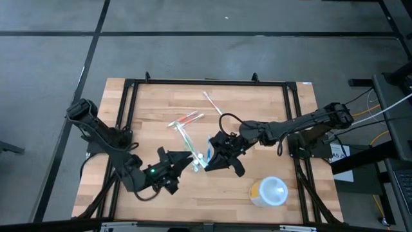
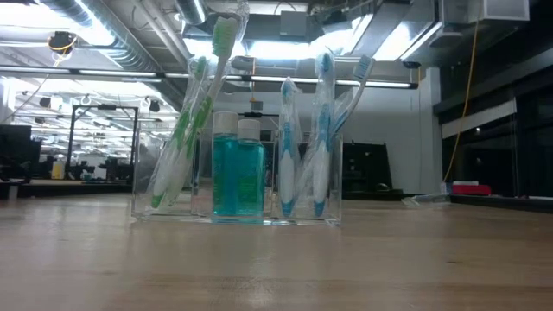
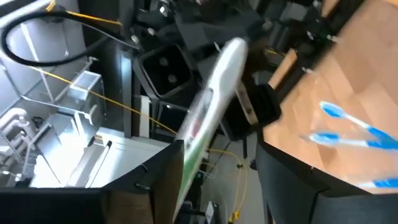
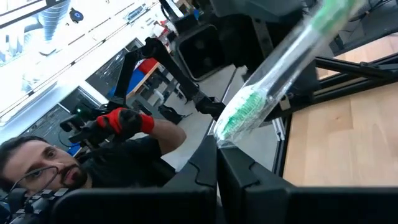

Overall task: Pick & Place toothbrushing station
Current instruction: Put the green toothbrush into the transparent organizer

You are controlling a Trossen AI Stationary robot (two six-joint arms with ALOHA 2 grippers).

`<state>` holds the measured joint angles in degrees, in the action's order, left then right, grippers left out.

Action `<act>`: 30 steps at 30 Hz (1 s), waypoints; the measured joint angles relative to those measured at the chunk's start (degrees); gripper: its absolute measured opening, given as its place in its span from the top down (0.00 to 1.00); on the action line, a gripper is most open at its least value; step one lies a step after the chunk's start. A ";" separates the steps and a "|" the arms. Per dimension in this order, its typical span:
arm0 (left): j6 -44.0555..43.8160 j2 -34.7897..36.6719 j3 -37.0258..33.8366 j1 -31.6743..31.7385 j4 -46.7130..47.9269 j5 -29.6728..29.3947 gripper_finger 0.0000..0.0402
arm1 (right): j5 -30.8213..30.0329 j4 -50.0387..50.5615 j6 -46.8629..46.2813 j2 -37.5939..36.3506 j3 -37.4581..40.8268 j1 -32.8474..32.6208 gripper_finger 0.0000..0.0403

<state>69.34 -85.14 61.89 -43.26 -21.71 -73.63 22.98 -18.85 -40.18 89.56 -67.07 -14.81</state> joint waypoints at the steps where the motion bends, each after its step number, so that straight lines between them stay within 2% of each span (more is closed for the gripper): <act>1: 1.61 0.00 0.00 0.12 -1.80 0.77 0.53 | 0.00 -0.03 0.00 0.00 0.00 0.00 0.99; 7: 6.24 0.00 0.00 0.03 -7.35 4.82 0.59 | 0.02 -0.59 0.17 0.00 0.02 -0.02 0.99; 19: 4.24 -0.11 0.00 2.59 -6.84 8.15 0.61 | 0.46 -2.59 0.64 0.00 0.02 0.94 0.99; 30: 2.89 -0.13 0.00 4.03 -7.11 9.21 0.68 | 1.66 -4.72 0.76 0.00 0.02 0.90 1.00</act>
<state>72.24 -85.27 61.89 -39.22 -28.82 -64.42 24.64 -23.57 -39.42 89.56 -67.05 -13.91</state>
